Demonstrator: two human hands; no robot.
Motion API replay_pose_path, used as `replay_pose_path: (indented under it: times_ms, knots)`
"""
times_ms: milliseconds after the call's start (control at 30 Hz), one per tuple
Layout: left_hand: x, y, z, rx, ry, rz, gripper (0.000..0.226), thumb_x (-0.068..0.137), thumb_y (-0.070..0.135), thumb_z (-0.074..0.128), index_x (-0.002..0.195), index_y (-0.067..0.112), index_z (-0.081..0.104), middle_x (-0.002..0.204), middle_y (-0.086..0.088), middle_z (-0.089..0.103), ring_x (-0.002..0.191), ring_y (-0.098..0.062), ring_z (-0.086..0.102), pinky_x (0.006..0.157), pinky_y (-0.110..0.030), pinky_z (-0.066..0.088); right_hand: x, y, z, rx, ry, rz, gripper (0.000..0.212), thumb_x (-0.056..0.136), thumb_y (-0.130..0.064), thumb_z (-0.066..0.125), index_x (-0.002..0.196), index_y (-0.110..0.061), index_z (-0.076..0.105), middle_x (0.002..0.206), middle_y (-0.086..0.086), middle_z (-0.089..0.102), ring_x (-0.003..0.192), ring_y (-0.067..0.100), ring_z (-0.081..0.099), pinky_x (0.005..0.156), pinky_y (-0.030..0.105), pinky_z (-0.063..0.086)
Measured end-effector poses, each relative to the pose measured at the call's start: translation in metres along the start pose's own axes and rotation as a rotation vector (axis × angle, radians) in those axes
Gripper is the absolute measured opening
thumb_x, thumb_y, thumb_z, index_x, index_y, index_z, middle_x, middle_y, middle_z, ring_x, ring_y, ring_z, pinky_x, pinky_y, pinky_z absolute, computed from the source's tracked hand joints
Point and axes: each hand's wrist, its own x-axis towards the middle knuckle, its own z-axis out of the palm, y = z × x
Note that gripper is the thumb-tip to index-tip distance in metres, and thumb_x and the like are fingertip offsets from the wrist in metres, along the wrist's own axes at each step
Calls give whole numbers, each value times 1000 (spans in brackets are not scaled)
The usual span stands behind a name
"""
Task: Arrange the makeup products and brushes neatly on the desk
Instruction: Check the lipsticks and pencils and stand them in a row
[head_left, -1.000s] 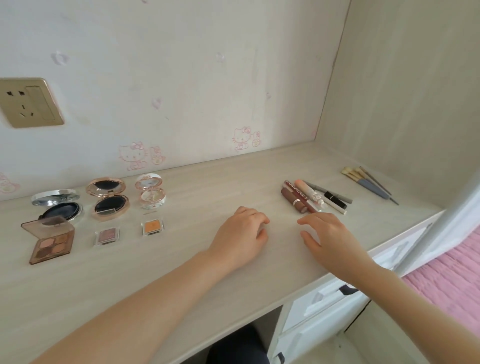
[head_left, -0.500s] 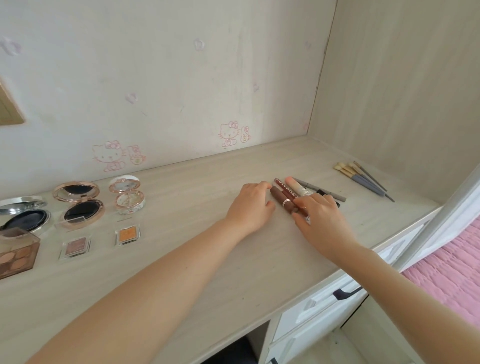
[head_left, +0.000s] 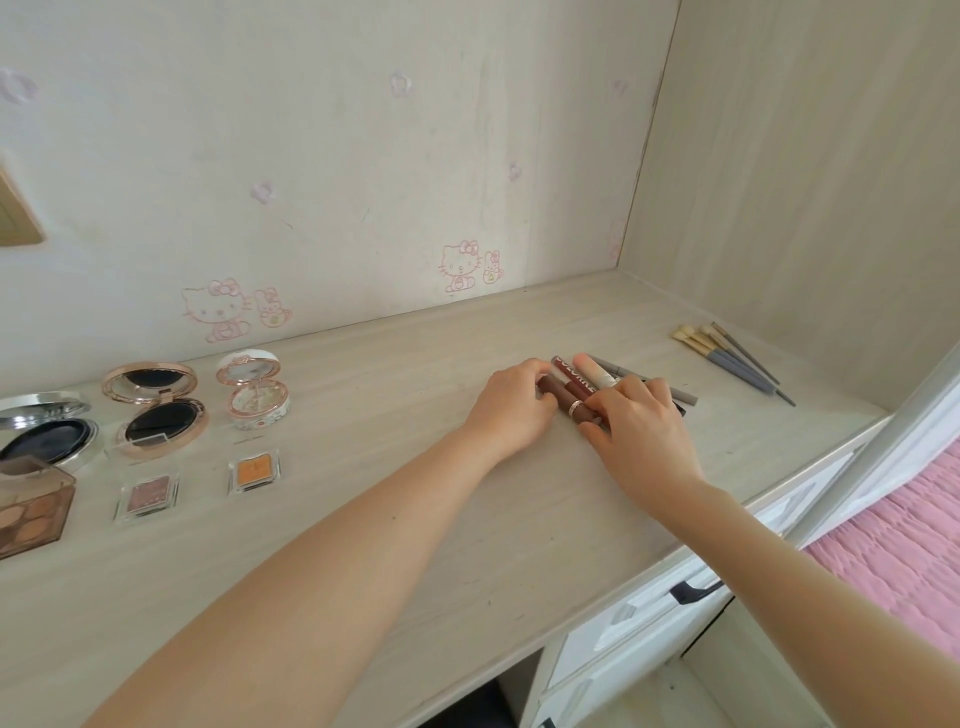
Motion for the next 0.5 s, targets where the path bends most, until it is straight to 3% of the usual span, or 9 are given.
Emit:
replay_pose_path:
  times_ms: [133, 300, 400, 500]
  knots:
    - [-6, 0, -4, -82, 72, -57, 37, 89, 14, 52, 126, 13, 57, 126, -6, 61, 117, -18, 54, 90, -19, 35, -6, -4, -4, 88, 8, 13, 24, 93, -32, 57, 110, -19, 66, 115, 0, 63, 104, 27, 44, 85, 35, 43]
    - [-19, 0, -16, -265, 185, -143, 30, 87, 15, 59, 116, 12, 63, 113, -4, 64, 105, -20, 60, 92, -30, 47, -14, -17, -13, 217, 2, -8, 20, 92, -27, 58, 110, -19, 63, 122, -3, 64, 113, 23, 47, 73, 32, 46]
    - [-31, 2, -26, -515, 178, -229, 30, 85, 7, 61, 115, 9, 60, 113, -9, 62, 89, -28, 69, 78, -31, 58, -20, -28, -16, 279, 37, -58, 14, 90, -22, 62, 103, -18, 64, 122, -2, 64, 129, 19, 42, 80, 31, 46]
    - [-44, 1, -38, -692, 182, -291, 34, 83, 2, 63, 116, 7, 57, 114, -12, 59, 79, -29, 69, 69, -29, 60, -25, -41, -19, 323, 26, -71, 13, 90, -24, 62, 101, -20, 64, 107, -7, 67, 129, 18, 43, 87, 33, 45]
